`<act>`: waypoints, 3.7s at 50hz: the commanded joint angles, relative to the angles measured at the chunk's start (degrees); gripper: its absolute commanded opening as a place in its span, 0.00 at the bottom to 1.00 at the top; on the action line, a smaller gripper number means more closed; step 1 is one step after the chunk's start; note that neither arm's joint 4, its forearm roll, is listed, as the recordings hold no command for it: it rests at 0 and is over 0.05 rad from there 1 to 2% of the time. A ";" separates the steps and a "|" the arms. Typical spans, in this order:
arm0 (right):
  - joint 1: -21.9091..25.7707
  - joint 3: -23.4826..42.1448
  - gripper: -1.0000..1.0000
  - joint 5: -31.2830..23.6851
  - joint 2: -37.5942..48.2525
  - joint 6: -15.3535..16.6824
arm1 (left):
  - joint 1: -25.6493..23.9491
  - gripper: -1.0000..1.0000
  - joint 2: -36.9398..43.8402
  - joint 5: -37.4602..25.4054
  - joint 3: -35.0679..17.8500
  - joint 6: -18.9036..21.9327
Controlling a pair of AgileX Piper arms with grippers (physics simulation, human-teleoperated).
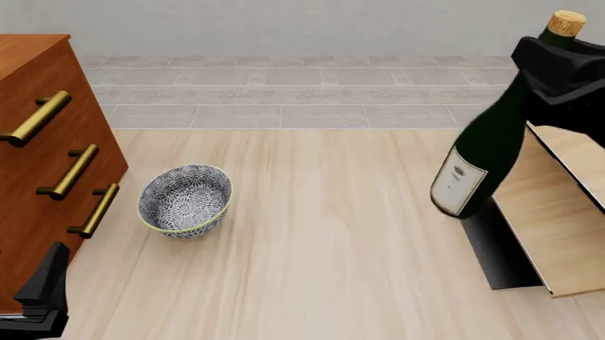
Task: Put the wine bottle on the wine rack.
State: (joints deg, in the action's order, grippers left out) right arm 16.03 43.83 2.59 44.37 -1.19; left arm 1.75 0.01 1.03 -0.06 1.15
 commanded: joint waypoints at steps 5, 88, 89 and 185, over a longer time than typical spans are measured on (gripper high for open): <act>-4.87 3.90 0.00 -3.45 -2.50 -1.68 | -0.09 1.00 0.00 0.07 0.01 -0.09; -27.58 15.95 0.00 -11.57 0.49 -14.47 | -1.20 1.00 0.00 0.19 -0.07 -0.46; -27.88 16.26 0.00 -11.90 0.53 -14.56 | -1.15 1.00 0.00 0.21 -0.06 -0.45; -42.57 12.00 0.00 -10.24 6.12 -21.45 | -2.12 1.00 0.00 -0.49 0.05 -0.72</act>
State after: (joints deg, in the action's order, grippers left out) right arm -26.34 56.12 -8.44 50.45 -21.01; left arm -0.31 0.01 0.73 -0.02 0.49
